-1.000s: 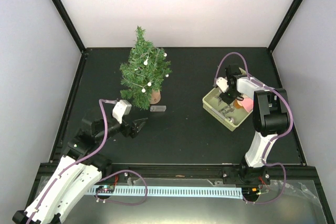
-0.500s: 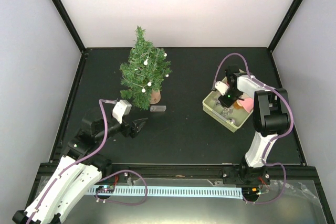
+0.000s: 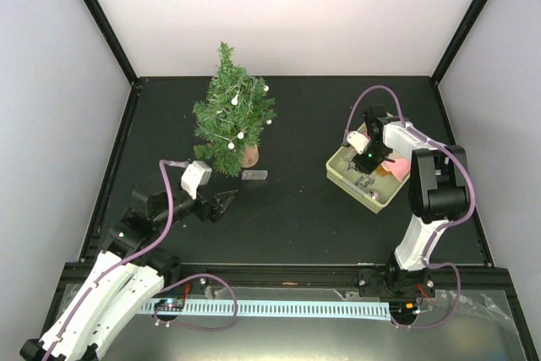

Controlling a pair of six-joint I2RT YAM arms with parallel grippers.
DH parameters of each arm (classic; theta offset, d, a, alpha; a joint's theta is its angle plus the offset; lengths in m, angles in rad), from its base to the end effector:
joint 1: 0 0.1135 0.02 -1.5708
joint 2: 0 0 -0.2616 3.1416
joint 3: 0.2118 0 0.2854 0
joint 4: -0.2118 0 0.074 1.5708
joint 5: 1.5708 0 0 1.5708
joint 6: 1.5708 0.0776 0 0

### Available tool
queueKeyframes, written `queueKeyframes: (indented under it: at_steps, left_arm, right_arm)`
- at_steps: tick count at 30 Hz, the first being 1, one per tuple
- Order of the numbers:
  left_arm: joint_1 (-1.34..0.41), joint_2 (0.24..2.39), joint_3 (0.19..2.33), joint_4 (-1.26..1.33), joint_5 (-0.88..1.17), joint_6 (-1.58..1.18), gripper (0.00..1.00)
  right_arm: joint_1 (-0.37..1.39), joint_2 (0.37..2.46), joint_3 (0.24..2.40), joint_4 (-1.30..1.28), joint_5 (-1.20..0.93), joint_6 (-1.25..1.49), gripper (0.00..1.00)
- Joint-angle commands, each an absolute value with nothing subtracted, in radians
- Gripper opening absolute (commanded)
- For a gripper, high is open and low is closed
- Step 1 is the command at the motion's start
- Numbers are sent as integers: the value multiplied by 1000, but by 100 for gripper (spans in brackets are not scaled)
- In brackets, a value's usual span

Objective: Decorate the small christmas tree
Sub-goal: Pick up the decoration item from the storage box.

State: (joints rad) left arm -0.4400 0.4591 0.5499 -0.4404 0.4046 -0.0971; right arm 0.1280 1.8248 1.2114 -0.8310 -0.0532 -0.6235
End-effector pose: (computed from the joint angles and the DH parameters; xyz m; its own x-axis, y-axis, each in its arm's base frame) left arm 0.1629 -0.1105 0.2647 -0.3788 0.0799 -0.9220 0.6927 0.6851 -0.2253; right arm 0.3640 0.0510 0.1049 -0.7205 -0.6806 -0.1331 -0.6834 0.7294 -0.0308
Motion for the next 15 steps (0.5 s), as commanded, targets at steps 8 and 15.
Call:
queueKeyframes:
  at_steps: [8,15]
  left_arm:
    - [-443,451,568,-435,403,-91,94]
    - [-443,451,567,-436,402,-90,93]
  right_arm:
    - [129,1888,1183,-763,-16,-621,30]
    - [129,1842,1177,-752,-16,-591,18]
